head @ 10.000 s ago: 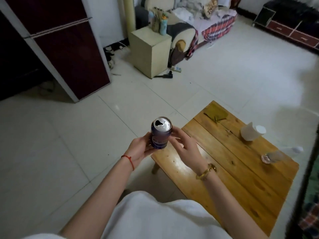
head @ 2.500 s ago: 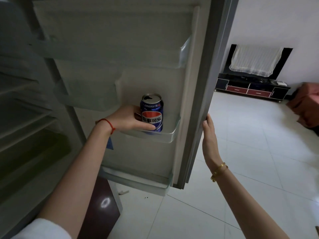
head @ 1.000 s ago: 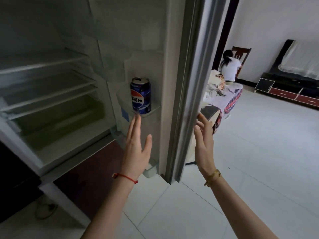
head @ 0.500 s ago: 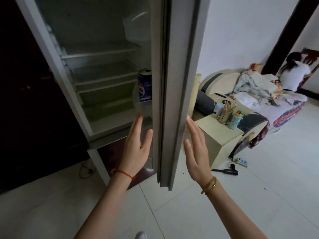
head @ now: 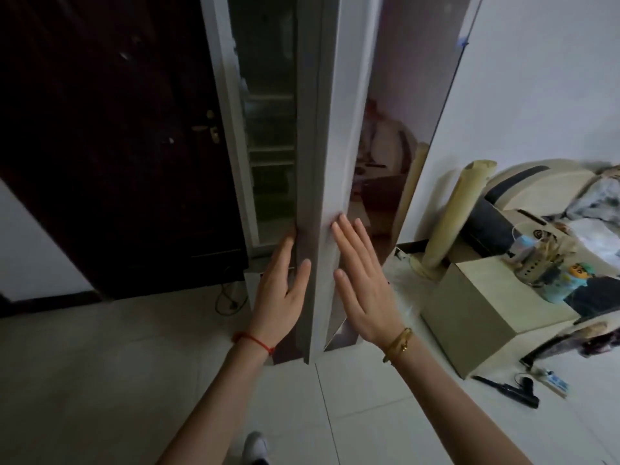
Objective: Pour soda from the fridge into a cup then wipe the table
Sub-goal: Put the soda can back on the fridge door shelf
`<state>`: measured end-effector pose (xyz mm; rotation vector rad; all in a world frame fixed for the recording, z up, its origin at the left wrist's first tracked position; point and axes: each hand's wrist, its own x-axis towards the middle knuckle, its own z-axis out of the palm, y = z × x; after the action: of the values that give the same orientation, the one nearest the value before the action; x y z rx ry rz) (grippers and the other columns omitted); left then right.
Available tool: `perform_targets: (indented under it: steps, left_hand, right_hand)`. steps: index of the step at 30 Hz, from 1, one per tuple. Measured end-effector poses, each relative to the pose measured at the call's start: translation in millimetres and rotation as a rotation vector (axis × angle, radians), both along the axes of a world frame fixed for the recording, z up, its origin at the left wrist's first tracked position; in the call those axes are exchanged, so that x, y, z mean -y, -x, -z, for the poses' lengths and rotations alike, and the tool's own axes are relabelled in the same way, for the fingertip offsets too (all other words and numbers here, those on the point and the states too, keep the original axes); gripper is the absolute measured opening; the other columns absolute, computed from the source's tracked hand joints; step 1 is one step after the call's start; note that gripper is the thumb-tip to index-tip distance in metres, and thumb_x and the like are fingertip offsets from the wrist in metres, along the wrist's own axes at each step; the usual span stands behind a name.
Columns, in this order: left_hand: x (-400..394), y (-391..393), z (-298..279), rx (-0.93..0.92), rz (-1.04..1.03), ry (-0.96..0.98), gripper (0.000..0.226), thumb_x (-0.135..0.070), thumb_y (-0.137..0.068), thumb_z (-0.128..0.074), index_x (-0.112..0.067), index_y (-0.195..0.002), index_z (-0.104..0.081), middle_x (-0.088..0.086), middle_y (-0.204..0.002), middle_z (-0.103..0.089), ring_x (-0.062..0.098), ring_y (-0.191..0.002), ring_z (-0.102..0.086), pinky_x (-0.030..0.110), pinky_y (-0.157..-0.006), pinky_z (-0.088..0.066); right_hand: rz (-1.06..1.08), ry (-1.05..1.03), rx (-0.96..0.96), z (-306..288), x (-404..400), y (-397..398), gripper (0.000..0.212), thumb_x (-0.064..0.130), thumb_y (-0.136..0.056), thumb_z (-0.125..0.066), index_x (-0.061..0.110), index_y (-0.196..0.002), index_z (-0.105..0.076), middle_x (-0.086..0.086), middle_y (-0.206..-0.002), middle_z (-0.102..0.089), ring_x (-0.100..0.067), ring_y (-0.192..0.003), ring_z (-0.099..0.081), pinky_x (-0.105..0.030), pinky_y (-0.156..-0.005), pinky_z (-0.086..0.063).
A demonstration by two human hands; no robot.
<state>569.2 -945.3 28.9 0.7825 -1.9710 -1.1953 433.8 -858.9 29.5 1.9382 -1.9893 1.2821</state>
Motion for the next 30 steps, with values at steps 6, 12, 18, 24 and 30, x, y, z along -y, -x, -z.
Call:
perform_targets:
  steps: [6, 12, 18, 24, 30]
  left_hand:
    - [72.9, -8.7, 6.7, -0.019, -0.041, 0.038, 0.056, -0.033, -0.103, -0.040, -0.035, -0.154, -0.018, -0.014, -0.154, -0.033, -0.001, -0.138, -0.035, 0.022, -0.111, -0.035]
    - [148.9, -14.2, 13.8, 0.031, -0.089, 0.131, 0.052, -0.027, -0.104, -0.036, -0.026, -0.154, -0.022, -0.011, -0.159, -0.027, 0.000, -0.144, -0.025, 0.032, -0.120, -0.027]
    - [214.4, -19.8, 18.0, 0.080, -0.095, 0.183, 0.051, -0.025, -0.104, -0.038, -0.026, -0.154, -0.024, -0.012, -0.158, -0.027, -0.003, -0.143, -0.024, 0.028, -0.120, -0.024]
    - [266.6, -20.8, 21.3, 0.138, -0.087, 0.243, 0.054, -0.022, -0.104, -0.038, -0.027, -0.154, -0.018, -0.011, -0.161, -0.020, -0.003, -0.145, -0.017, 0.015, -0.117, -0.015]
    - [304.4, -11.0, 20.9, 0.174, -0.086, 0.269, 0.056, -0.024, -0.104, -0.037, -0.026, -0.156, -0.015, -0.008, -0.162, -0.017, 0.003, -0.148, -0.015, 0.021, -0.119, -0.015]
  right_hand:
    - [-0.027, 0.037, -0.036, -0.5, 79.0, -9.3, 0.055, 0.021, -0.102, -0.034, 0.009, -0.154, -0.019, -0.003, -0.164, -0.010, -0.023, -0.152, -0.002, -0.055, -0.121, -0.016]
    - [0.007, 0.027, -0.146, 0.8, 153.0, -15.2, 0.058, 0.015, -0.102, -0.039, 0.011, -0.155, -0.016, -0.001, -0.165, -0.008, -0.023, -0.152, 0.000, -0.051, -0.123, -0.009]
    - [0.059, 0.000, -0.213, 2.5, 220.4, -16.9, 0.059, 0.016, -0.103, -0.039, 0.012, -0.156, -0.013, 0.000, -0.165, -0.004, -0.022, -0.152, 0.002, -0.049, -0.124, -0.007]
    - [0.126, -0.015, -0.252, 2.9, 274.5, -16.5, 0.060, 0.017, -0.103, -0.039, 0.012, -0.156, -0.011, -0.001, -0.165, -0.003, -0.021, -0.152, 0.003, -0.047, -0.124, -0.007]
    - [0.173, -0.049, -0.301, 2.2, 308.7, -10.1, 0.061, 0.020, -0.103, -0.038, 0.013, -0.156, -0.008, 0.000, -0.165, -0.001, -0.020, -0.152, 0.004, -0.048, -0.123, -0.010]
